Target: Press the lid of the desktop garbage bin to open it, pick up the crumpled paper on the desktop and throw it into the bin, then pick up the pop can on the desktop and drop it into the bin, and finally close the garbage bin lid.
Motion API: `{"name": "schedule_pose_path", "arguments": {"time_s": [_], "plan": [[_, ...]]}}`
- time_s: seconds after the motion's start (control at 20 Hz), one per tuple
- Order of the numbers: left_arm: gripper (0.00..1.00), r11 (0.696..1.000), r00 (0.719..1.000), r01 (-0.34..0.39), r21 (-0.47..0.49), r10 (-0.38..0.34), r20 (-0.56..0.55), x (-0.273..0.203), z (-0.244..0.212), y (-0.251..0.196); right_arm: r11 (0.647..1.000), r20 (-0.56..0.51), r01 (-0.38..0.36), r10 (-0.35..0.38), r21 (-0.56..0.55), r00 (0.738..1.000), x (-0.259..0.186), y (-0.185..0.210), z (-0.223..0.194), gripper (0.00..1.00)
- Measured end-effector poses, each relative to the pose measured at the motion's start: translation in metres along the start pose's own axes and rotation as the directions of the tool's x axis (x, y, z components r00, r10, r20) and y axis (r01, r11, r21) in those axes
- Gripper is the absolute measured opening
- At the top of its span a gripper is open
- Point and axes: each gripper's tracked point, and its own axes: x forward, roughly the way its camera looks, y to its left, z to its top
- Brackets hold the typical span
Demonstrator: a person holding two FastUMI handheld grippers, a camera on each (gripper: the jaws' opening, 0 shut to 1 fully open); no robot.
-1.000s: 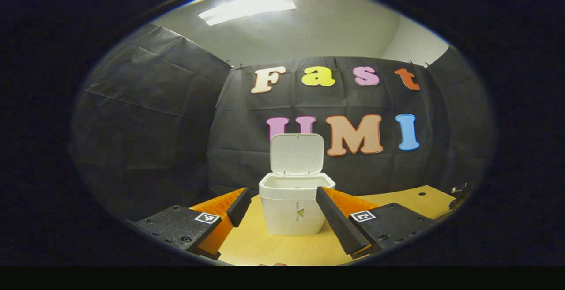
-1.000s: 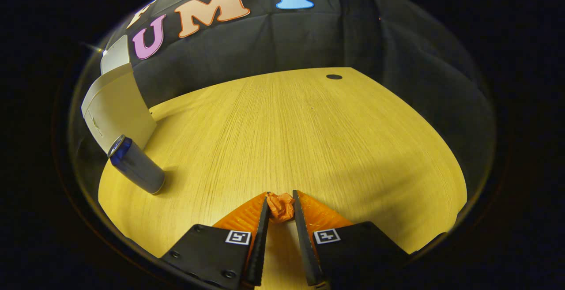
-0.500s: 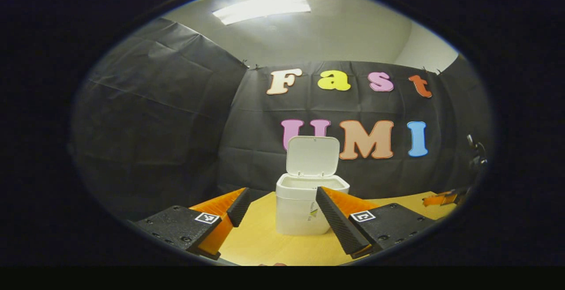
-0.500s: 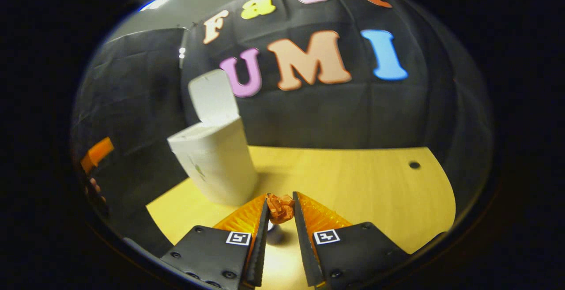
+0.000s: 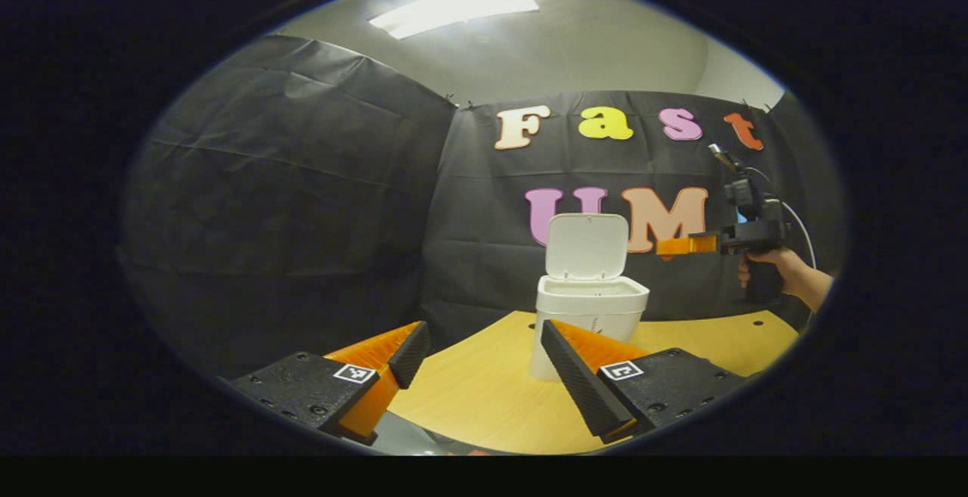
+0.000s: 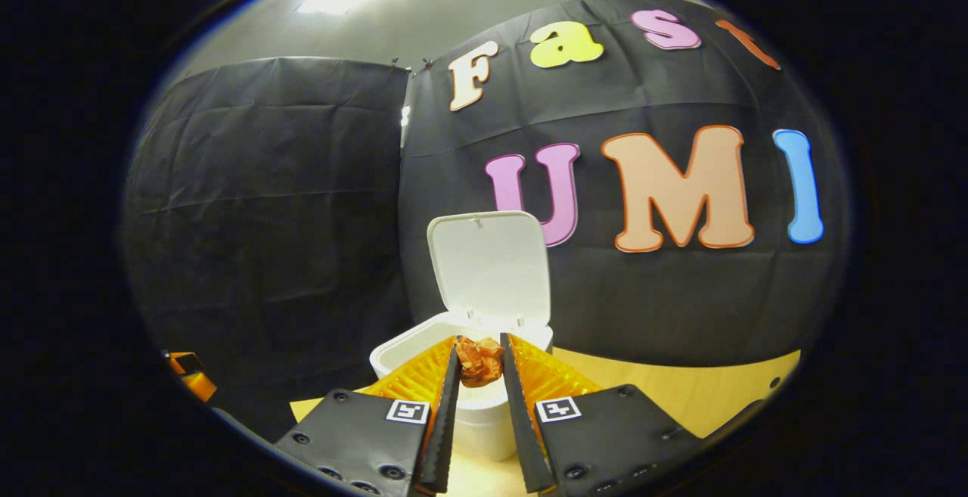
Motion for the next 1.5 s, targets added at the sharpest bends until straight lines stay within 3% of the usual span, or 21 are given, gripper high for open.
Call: {"name": "schedule_pose_path", "arguments": {"time_s": [0.1, 0.2, 0.35, 0.4, 0.45, 0.65, 0.8, 0.95, 1.1, 1.25, 1.4, 1.5], "plan": [[0.95, 0.999, 0.999, -0.048, 0.017, 0.048, -0.018, -0.007, -0.003, 0.019, 1.0, -0.037, 0.018, -0.018, -0.02, 0.999, 0.037, 0.009, -0.009, 0.38], [0.92, 0.996, 0.996, -0.085, 0.036, 0.086, -0.025, -0.014, -0.006, 0.033, 0.999, -0.064, 0.039, -0.041, -0.035, 0.997, 0.061, 0.013, -0.023, 0.39], [0.95, 0.993, 0.993, -0.108, 0.053, 0.11, -0.04, -0.017, -0.005, 0.044, 0.996, -0.082, 0.06, -0.065, -0.064, 0.995, 0.073, 0.011, -0.035, 0.87], [0.95, 0.994, 0.994, -0.097, 0.053, 0.099, -0.039, -0.015, -0.004, 0.04, 0.996, -0.068, 0.065, -0.069, -0.064, 0.995, 0.07, 0.008, -0.031, 0.92], [0.96, 0.996, 0.997, -0.07, 0.051, 0.072, -0.039, -0.013, -0.004, 0.031, 0.996, -0.047, 0.067, -0.07, -0.06, 0.996, 0.062, 0.006, -0.025, 0.96], [0.92, 0.992, 0.991, 0.124, 0.037, -0.122, -0.055, 0.015, -0.015, -0.039, 0.989, 0.068, 0.139, -0.135, -0.047, 0.988, -0.005, -0.034, 0.011, 0.96], [0.92, 0.943, 0.94, 0.331, 0.009, -0.329, -0.087, 0.027, -0.042, -0.123, 0.965, 0.125, 0.26, -0.253, -0.038, 0.959, -0.079, -0.087, 0.024, 0.96], [0.93, 0.857, 0.851, 0.513, -0.046, -0.515, -0.102, 0.026, -0.071, -0.212, 0.913, 0.178, 0.407, -0.399, -0.01, 0.899, -0.168, -0.137, 0.037, 0.96], [0.93, 0.785, 0.769, 0.61, -0.107, -0.619, -0.161, 0.029, -0.108, -0.286, 0.84, 0.192, 0.54, -0.538, 0.045, 0.821, -0.262, -0.16, 0.035, 0.96], [0.93, 0.744, 0.72, 0.658, -0.12, -0.667, -0.191, 0.039, -0.138, -0.343, 0.755, 0.222, 0.648, -0.652, 0.1, 0.725, -0.345, -0.172, 0.034, 0.96], [0.93, 0.712, 0.682, 0.687, -0.146, -0.701, -0.209, 0.049, -0.156, -0.384, 0.626, 0.217, 0.775, -0.771, 0.087, 0.598, -0.411, -0.192, 0.02, 0.96], [0.93, 0.707, 0.666, 0.687, -0.165, -0.704, -0.247, 0.054, -0.176, -0.399, 0.57, 0.189, 0.816, -0.815, 0.091, 0.548, -0.439, -0.198, 0.006, 0.96]]}}
